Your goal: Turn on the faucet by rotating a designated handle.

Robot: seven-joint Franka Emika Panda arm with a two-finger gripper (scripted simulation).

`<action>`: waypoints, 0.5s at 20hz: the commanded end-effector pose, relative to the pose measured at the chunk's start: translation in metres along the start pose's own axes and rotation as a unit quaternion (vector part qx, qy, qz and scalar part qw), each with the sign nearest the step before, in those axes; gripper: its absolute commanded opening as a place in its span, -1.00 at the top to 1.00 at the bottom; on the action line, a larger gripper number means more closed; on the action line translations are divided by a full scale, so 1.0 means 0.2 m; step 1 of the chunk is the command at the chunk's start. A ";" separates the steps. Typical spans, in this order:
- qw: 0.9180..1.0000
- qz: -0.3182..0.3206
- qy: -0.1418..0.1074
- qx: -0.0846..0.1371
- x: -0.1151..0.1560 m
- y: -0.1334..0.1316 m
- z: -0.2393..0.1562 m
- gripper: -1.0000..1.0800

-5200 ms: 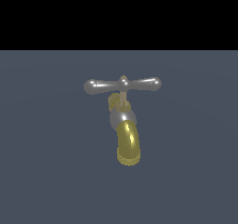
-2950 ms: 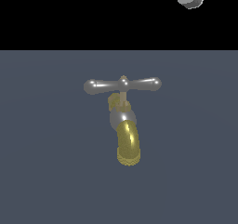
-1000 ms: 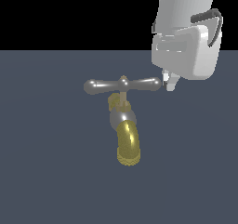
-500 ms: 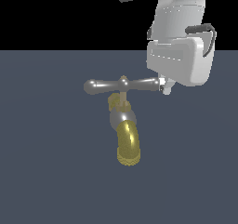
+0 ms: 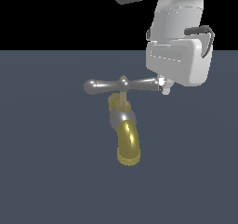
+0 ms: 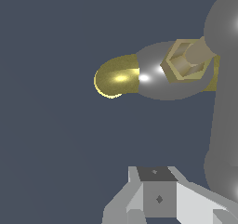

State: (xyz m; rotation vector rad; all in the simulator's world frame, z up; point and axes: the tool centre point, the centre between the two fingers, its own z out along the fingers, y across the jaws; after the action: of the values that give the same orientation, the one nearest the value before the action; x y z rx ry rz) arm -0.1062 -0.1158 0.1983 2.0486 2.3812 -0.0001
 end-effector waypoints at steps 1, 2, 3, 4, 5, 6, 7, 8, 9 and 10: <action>1.000 0.000 0.000 0.000 0.00 0.02 0.00 1.00; 1.000 0.000 0.000 0.000 0.00 0.04 0.00 1.00; 1.000 0.000 0.000 0.000 -0.01 0.05 0.00 1.00; 1.000 0.000 0.000 0.000 -0.01 0.06 0.00 1.00; 1.000 0.000 0.000 0.000 -0.01 0.07 0.00 1.00; 1.000 0.000 0.000 0.000 -0.01 0.08 0.00 1.00; 1.000 0.000 0.000 0.000 -0.01 0.10 0.00 1.00; 1.000 0.000 0.000 0.000 -0.01 0.11 0.00 1.00; 1.000 0.000 0.000 0.000 -0.02 0.12 0.00 1.00; 1.000 -0.001 0.000 0.000 -0.02 0.13 0.00 1.00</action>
State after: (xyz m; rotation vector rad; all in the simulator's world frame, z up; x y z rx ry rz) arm -0.0847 -0.1154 0.1982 2.0520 2.3833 0.0004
